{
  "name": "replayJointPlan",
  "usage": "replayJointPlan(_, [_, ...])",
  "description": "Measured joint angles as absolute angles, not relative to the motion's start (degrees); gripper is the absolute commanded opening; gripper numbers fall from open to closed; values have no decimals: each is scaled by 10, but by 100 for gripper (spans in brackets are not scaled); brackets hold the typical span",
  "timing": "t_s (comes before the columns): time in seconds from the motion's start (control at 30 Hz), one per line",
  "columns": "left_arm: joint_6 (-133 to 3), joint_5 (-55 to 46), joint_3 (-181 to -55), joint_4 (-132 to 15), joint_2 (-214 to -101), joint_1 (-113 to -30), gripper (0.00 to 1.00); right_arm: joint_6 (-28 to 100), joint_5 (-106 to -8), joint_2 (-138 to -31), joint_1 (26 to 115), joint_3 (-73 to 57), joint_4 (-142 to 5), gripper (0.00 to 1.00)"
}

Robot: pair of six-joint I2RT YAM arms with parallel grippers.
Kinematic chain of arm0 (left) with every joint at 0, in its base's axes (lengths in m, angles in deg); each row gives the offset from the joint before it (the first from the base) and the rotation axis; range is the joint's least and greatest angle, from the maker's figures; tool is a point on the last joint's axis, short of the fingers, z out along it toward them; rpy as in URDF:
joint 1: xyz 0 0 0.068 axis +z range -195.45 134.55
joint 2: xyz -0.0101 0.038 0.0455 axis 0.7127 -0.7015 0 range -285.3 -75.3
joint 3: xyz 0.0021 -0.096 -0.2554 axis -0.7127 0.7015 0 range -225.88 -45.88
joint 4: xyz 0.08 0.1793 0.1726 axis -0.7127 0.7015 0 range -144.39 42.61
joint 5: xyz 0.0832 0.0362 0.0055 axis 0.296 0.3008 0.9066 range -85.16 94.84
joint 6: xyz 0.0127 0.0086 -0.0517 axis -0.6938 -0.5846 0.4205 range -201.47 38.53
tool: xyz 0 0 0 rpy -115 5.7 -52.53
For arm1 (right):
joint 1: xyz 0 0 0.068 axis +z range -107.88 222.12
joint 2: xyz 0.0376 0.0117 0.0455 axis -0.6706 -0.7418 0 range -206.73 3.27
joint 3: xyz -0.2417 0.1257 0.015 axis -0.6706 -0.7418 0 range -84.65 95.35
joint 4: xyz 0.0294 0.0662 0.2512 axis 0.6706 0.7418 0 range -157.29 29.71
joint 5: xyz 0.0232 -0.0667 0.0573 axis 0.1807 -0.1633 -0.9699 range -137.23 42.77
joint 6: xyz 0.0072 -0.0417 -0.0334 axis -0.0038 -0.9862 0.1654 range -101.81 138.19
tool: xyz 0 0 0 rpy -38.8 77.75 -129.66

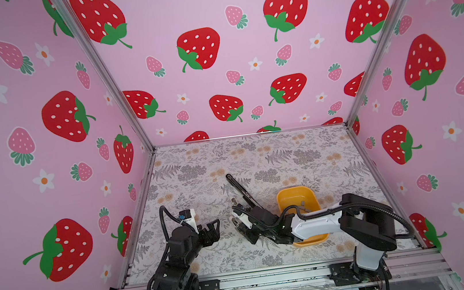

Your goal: Load the staples into the stapler

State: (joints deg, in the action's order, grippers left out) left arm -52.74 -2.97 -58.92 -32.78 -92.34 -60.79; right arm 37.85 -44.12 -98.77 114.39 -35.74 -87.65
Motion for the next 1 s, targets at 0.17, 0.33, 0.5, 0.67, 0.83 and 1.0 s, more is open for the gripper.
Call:
replayJointPlan(0.17, [-532, -44, -589, -337, -951, -608, 91, 379, -436, -996, 1144, -356, -868, 6])
replayJointPlan(0.33, [-532, -46, -589, -336, -920, -608, 92, 379, -432, -996, 1144, -356, -867, 6])
replayJointPlan(0.5, [-532, -46, -589, -334, -888, -608, 92, 379, -427, -995, 1144, -356, -866, 6])
replayJointPlan(0.67, [-531, -44, -589, -332, -884, -608, 92, 379, -426, -996, 1144, -356, -864, 6])
replayJointPlan(0.83, [-531, -42, -589, -332, -892, -608, 92, 379, -426, -996, 1144, -354, -863, 6])
replayJointPlan(1.0, [-531, -42, -589, -332, -898, -608, 92, 380, -421, -996, 1148, -351, -860, 6])
